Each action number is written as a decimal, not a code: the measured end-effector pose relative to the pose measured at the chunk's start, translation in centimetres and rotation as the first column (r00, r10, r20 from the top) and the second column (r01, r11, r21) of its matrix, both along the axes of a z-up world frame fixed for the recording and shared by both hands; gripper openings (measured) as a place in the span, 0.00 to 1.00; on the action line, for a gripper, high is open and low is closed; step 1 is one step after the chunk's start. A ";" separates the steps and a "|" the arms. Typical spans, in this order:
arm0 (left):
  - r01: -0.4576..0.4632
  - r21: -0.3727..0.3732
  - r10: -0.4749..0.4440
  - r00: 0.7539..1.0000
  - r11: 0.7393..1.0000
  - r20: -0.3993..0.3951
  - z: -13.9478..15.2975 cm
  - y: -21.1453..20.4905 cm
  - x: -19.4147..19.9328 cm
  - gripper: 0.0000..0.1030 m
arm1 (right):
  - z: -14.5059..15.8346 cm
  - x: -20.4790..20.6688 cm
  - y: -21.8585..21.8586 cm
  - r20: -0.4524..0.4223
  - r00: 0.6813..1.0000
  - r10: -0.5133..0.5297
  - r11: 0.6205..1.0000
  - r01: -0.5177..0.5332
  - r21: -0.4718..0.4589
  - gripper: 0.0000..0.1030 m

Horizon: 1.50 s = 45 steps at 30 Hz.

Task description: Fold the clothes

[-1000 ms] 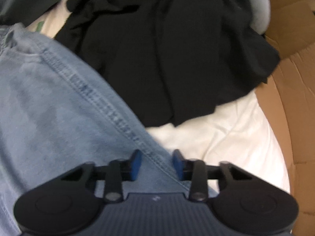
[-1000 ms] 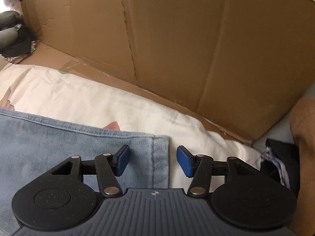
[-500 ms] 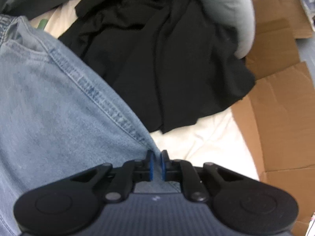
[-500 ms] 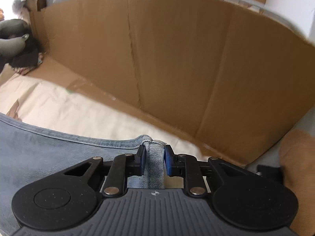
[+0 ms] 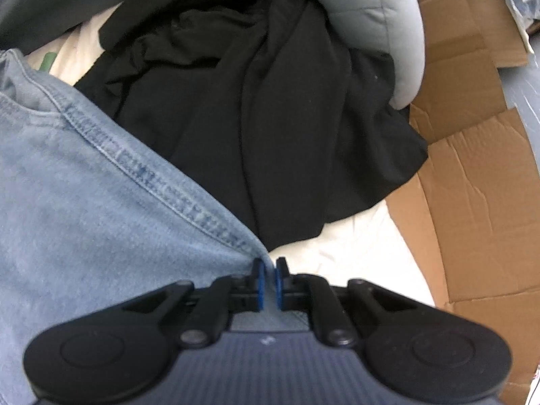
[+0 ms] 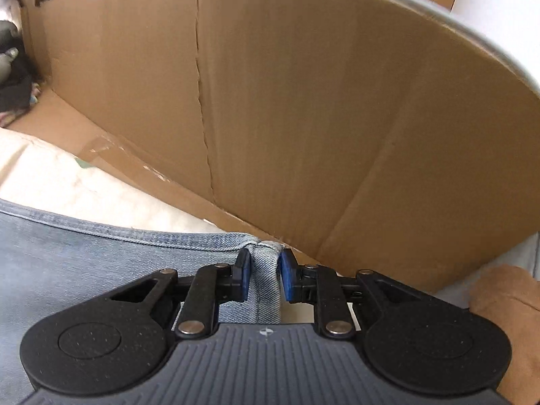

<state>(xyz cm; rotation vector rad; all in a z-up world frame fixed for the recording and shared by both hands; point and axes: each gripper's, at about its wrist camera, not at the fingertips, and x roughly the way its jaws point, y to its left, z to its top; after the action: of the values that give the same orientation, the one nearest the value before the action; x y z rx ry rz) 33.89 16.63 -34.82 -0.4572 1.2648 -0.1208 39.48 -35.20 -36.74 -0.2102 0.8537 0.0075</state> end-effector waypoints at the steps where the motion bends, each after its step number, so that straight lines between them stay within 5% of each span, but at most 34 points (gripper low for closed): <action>1: 0.006 0.008 -0.006 1.000 1.000 0.001 -0.4 -0.1 0.2 0.07 | -0.5 0.4 0.1 -0.015 1.000 -0.007 1.000 0.006 -0.006 0.17; 5: 0.043 0.019 -0.042 0.999 0.999 -0.019 -1.1 -0.2 0.8 0.12 | -0.9 0.7 0.2 -0.024 0.999 -0.038 0.999 0.038 -0.002 0.25; 12: 0.218 0.058 -0.222 0.973 0.974 0.067 4.5 0.1 1.0 0.28 | 1.2 -1.2 -0.1 0.008 0.998 -0.057 0.997 0.057 0.044 0.38; 17: 0.285 0.213 -0.306 0.949 0.935 0.073 6.7 1.9 1.6 0.28 | 2.4 -4.1 -1.0 0.001 0.992 -0.124 0.983 0.122 0.136 0.42; 21: 0.322 0.311 -0.354 0.934 0.894 0.053 5.9 2.3 1.6 0.28 | 2.4 -7.5 -1.6 -0.012 0.990 -0.143 0.971 0.143 0.193 0.43; 27: 0.348 0.321 -0.376 0.926 0.881 0.026 4.0 4.0 0.0 0.28 | 2.1 -11.5 -1.7 -0.041 0.982 -0.187 0.953 0.191 0.237 0.47; 37: 0.418 0.449 -0.490 0.870 0.790 0.054 0.1 1.9 1.1 0.29 | 0.2 -15.4 -1.1 -0.146 0.951 -0.273 0.916 0.303 0.264 0.52; 42: 0.419 0.494 -0.514 0.855 0.762 0.066 0.9 1.2 0.1 0.26 | -1.4 -16.1 -2.0 -0.200 0.917 -0.346 0.875 0.392 0.283 0.52; 45: 0.437 0.467 -0.529 0.845 0.768 0.079 2.1 0.8 -0.4 0.26 | -1.4 -16.2 -2.4 -0.191 0.912 -0.364 0.852 0.409 0.327 0.52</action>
<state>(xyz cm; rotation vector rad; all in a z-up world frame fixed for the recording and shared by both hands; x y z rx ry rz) 33.53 17.45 -32.73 0.2809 1.1346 -0.3118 23.30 -37.58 -38.13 0.3171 0.9892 -0.2030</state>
